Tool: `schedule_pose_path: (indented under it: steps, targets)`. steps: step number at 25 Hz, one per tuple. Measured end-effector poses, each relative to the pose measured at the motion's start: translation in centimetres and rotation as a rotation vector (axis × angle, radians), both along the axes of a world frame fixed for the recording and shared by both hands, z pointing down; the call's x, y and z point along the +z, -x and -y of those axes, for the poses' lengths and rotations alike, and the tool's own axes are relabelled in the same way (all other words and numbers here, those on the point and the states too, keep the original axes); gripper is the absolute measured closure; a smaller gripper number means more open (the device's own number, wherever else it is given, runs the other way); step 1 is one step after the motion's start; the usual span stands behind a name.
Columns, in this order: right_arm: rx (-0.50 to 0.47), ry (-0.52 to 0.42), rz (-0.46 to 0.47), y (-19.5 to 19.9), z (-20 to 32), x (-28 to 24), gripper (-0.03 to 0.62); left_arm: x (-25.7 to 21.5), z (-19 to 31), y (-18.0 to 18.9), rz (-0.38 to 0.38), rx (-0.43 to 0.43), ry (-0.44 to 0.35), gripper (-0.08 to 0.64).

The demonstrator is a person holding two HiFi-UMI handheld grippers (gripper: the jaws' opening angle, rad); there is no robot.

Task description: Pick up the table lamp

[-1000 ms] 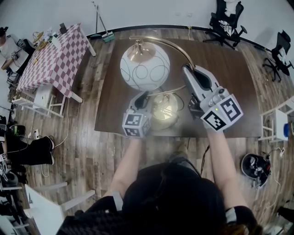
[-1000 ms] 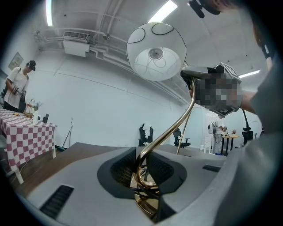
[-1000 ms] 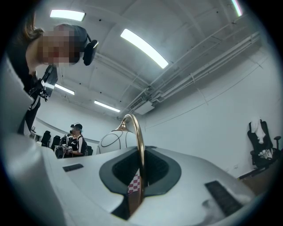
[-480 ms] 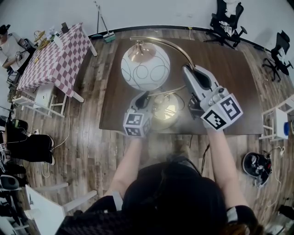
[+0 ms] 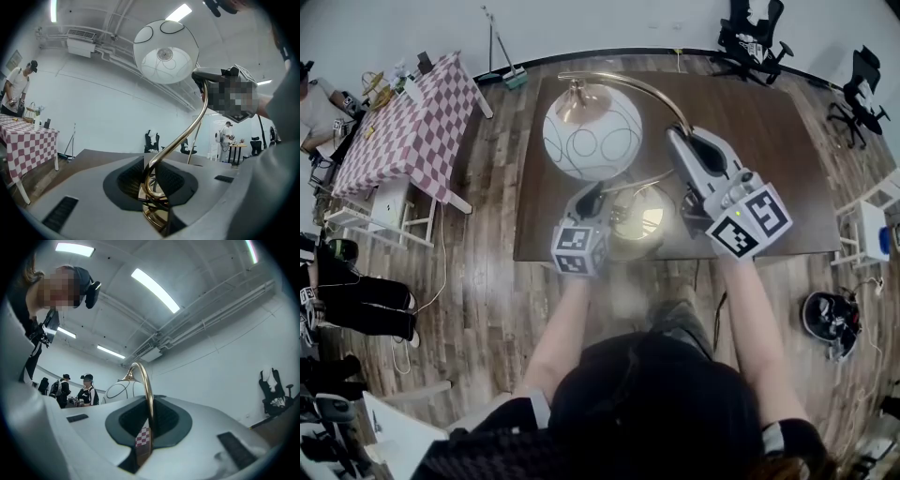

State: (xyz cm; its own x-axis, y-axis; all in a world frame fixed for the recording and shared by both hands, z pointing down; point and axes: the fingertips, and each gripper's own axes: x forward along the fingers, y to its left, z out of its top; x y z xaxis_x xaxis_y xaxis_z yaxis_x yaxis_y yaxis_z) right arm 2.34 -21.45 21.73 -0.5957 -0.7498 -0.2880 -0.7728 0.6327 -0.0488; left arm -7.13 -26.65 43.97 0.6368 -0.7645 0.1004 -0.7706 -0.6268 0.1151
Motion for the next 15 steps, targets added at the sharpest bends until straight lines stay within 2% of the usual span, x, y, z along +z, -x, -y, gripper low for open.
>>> schedule_pose_path:
  steps: [9,15]
  targets:
    - [0.013,0.027,0.018,1.2,-1.8,0.6,0.575,0.6,-1.8,1.2,0.008,0.014,0.021,0.472]
    - [0.017,0.036,0.027,0.7,-2.6,0.9,0.575,1.2,-2.7,0.5,0.000,0.023,0.031,0.472]
